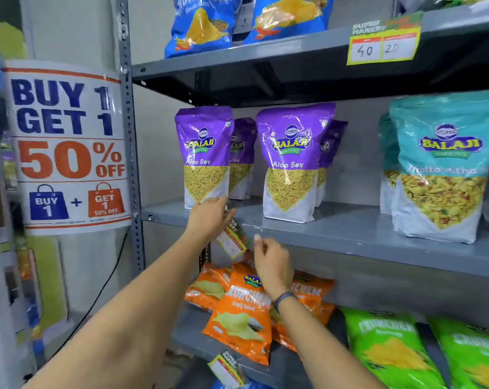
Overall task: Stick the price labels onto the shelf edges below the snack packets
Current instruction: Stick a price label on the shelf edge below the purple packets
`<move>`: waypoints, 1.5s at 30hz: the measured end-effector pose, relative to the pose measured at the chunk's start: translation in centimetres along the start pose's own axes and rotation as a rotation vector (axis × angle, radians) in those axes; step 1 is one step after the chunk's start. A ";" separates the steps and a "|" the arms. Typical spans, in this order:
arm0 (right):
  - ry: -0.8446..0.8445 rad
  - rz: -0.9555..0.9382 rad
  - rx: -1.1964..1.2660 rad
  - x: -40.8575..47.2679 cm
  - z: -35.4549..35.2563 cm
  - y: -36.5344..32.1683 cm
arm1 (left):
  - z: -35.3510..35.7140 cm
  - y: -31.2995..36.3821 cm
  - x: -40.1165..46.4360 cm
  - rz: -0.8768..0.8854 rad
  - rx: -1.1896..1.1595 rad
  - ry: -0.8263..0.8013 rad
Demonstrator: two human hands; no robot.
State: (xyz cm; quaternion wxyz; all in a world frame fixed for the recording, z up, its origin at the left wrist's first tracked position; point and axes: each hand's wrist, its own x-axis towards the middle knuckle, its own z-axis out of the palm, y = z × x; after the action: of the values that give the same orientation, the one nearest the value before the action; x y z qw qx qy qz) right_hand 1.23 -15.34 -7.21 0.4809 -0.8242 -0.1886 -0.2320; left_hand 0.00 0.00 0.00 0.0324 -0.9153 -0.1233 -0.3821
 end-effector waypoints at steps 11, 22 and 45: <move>-0.059 0.379 0.619 3.0 7.2 -0.4 | 2.2 -3.0 2.4 0.189 -0.251 -0.223; 0.130 -0.042 -0.123 2.3 3.0 -0.4 | 3.4 -5.3 0.6 0.263 -0.586 -0.253; 0.313 -0.169 -0.300 3.1 3.2 -1.1 | 4.4 -3.6 -0.4 0.079 -0.551 0.026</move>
State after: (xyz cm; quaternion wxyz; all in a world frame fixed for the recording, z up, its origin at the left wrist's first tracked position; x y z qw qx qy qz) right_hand 3.80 -11.69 -6.09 0.3552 -0.8217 -0.1436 -0.4220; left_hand 1.82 4.08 -3.53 -0.2012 -0.8886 0.0212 -0.4116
